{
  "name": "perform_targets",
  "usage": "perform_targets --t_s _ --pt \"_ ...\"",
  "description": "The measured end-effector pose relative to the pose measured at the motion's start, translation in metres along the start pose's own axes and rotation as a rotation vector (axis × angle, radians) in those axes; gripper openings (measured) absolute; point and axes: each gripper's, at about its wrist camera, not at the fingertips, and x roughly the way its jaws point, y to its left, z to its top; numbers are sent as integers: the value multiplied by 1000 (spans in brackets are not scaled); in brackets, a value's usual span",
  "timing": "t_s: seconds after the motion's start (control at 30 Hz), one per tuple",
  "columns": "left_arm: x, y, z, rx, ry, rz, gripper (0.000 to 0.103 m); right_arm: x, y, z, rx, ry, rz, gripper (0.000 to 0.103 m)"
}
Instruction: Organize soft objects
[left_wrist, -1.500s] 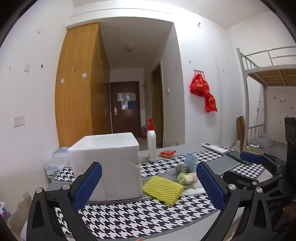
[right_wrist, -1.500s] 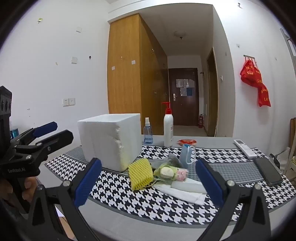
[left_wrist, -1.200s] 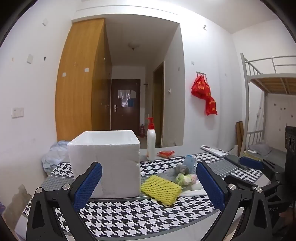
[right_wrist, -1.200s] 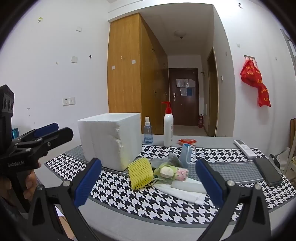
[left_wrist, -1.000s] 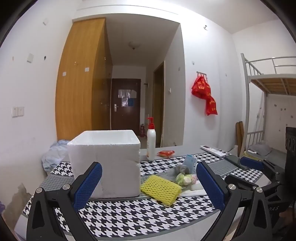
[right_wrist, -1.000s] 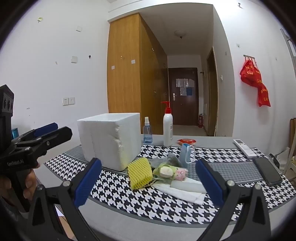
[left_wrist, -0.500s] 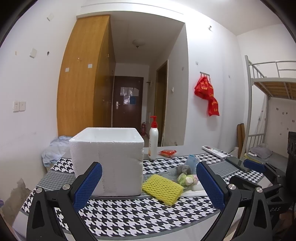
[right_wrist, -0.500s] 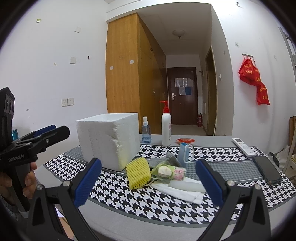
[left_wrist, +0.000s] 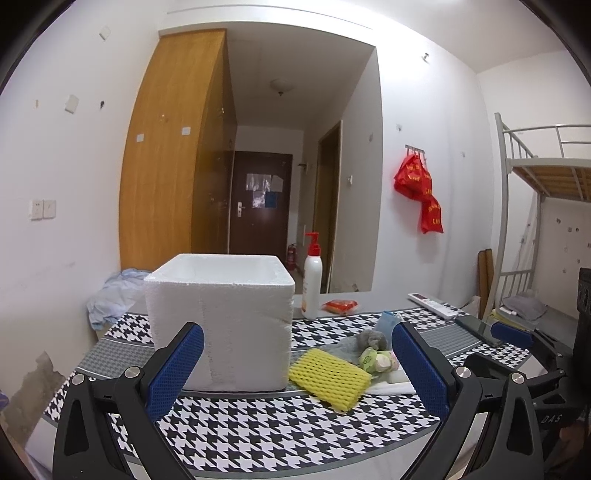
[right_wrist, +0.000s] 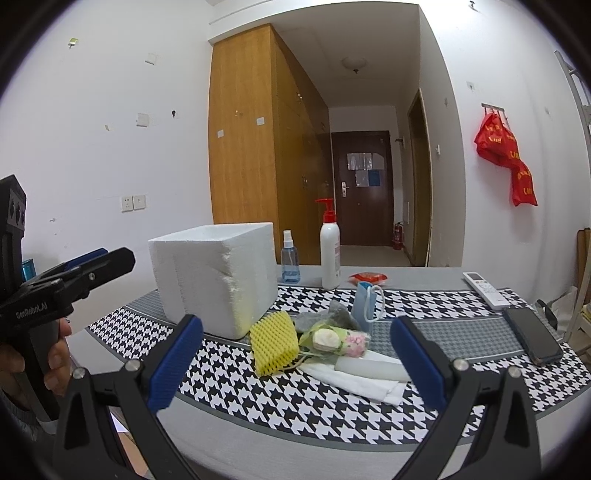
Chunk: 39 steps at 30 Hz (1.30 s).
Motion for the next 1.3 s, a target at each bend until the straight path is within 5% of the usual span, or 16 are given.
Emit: perform_targets --t_s 0.97,1.3 --pt "10 -2 1 7 29 17 102 5 -2 2 -2 22 9 103" --pt "23 -16 5 52 55 -33 102 21 -10 -3 -4 71 -29 103"
